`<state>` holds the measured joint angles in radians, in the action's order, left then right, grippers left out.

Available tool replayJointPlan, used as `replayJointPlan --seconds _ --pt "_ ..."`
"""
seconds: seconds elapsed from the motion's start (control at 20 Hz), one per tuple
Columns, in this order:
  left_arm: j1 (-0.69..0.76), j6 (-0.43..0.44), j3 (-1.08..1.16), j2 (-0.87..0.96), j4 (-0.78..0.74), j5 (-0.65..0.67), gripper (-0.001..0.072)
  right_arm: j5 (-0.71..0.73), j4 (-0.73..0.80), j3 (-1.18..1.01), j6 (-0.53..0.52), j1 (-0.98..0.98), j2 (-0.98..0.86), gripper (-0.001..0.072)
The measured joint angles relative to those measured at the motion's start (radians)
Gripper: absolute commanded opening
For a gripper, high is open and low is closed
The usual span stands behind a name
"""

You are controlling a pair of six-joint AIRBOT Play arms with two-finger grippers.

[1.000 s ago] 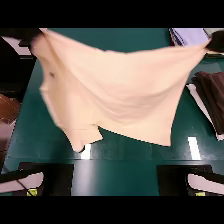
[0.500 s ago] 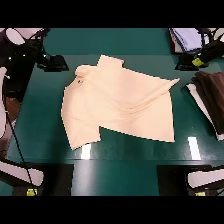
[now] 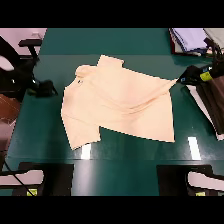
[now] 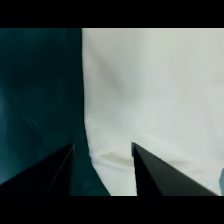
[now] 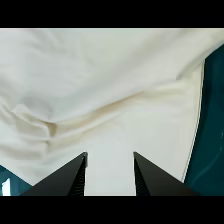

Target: Fold the shirts.

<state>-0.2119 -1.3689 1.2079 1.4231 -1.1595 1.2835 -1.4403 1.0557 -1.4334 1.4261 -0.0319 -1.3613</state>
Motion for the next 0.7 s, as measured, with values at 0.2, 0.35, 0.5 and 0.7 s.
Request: replayJointPlan --seconds 0.2,0.35,0.5,0.7 --pt "-0.004 0.018 -0.194 -0.037 0.037 -0.080 0.0444 0.047 -0.011 0.145 -0.005 -0.006 0.105 0.0336" --pt "-0.005 0.045 -0.279 -0.045 0.104 -0.133 0.0413 0.065 -0.016 0.205 -0.006 -0.008 0.152 0.0336" --pt "-0.005 0.070 -0.318 -0.049 0.153 -0.152 0.0074 0.074 -0.016 0.249 -0.007 -0.013 0.186 0.0336" --pt "-0.006 0.089 -0.331 -0.066 0.180 -0.146 0.0025 0.063 -0.010 0.336 -0.007 -0.059 0.226 0.0335"
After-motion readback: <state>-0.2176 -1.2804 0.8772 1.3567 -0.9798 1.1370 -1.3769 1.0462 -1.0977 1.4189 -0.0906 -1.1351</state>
